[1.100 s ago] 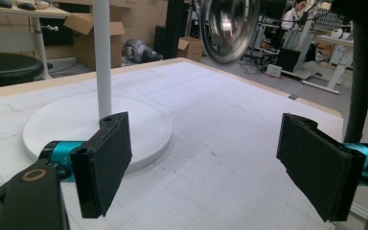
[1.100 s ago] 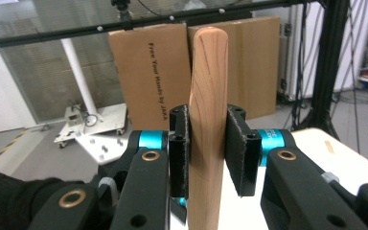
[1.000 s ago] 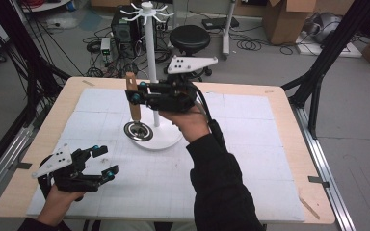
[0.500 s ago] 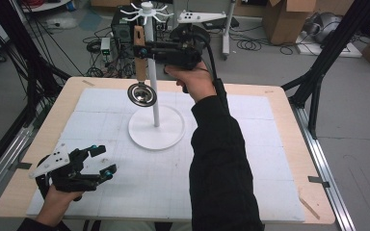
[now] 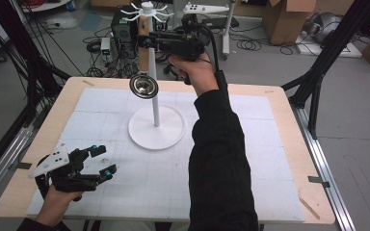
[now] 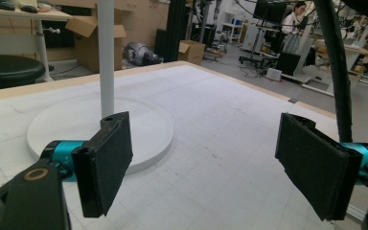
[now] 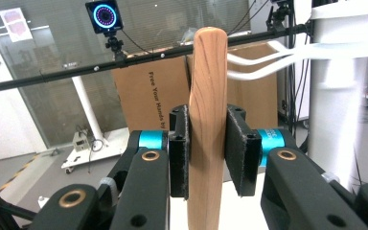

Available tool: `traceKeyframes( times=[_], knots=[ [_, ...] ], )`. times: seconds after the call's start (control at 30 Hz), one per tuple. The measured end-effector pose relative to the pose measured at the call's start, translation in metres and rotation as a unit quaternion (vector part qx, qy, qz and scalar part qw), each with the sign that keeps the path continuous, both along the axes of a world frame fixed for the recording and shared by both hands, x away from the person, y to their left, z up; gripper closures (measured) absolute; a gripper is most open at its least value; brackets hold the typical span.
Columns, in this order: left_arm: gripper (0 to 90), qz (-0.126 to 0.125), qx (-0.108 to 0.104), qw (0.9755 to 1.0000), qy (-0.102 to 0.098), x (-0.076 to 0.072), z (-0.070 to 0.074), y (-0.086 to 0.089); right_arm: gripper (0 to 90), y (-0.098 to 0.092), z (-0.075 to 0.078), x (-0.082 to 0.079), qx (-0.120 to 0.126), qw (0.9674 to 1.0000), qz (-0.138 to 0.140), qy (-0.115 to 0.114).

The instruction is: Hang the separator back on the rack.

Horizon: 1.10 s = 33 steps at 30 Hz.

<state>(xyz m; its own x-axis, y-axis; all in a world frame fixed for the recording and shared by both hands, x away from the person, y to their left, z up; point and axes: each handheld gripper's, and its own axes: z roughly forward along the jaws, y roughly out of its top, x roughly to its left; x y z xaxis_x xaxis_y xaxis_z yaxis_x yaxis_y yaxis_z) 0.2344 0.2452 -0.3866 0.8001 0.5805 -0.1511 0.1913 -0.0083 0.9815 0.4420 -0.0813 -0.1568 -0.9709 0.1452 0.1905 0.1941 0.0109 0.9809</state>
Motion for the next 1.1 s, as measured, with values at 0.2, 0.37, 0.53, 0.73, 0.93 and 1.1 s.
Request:
traceKeyframes(
  times=[0.2, 0.37, 0.53, 0.73, 0.93, 1.1],
  knots=[
    [20.7, 0.002, -0.002, 1.0, -0.001, 0.001, 0.0, 0.0, 73.5, 0.001, -0.003, 0.006, -0.005, 0.9999, -0.013, 0.002],
    [20.7, 0.005, -0.003, 1.0, 0.001, 0.001, 0.0, 0.001, 72.9, 0.004, -0.007, 0.007, -0.022, 0.9996, -0.012, 0.013],
    [20.7, 0.006, -0.002, 1.0, -0.001, 0.001, 0.0, 0.002, 51.1, 0.001, -0.009, -0.002, -0.02, 0.9992, -0.03, 0.015],
    [20.7, 0.008, 0.0, 1.0, -0.001, 0.001, 0.0, 0.001, 30.5, -0.016, -0.02, -0.032, -0.055, 0.9932, -0.098, -0.031],
    [20.7, 0.007, 0.007, 0.9999, -0.002, 0.0, -0.002, -0.002, 18.7, -0.053, -0.049, -0.072, -0.092, 0.9794, -0.171, -0.054],
    [20.5, 0.005, 0.009, 0.9999, -0.003, 0.0, -0.002, -0.005, 16.7, -0.091, -0.085, -0.107, -0.096, 0.9708, -0.206, -0.077]
  ],
)
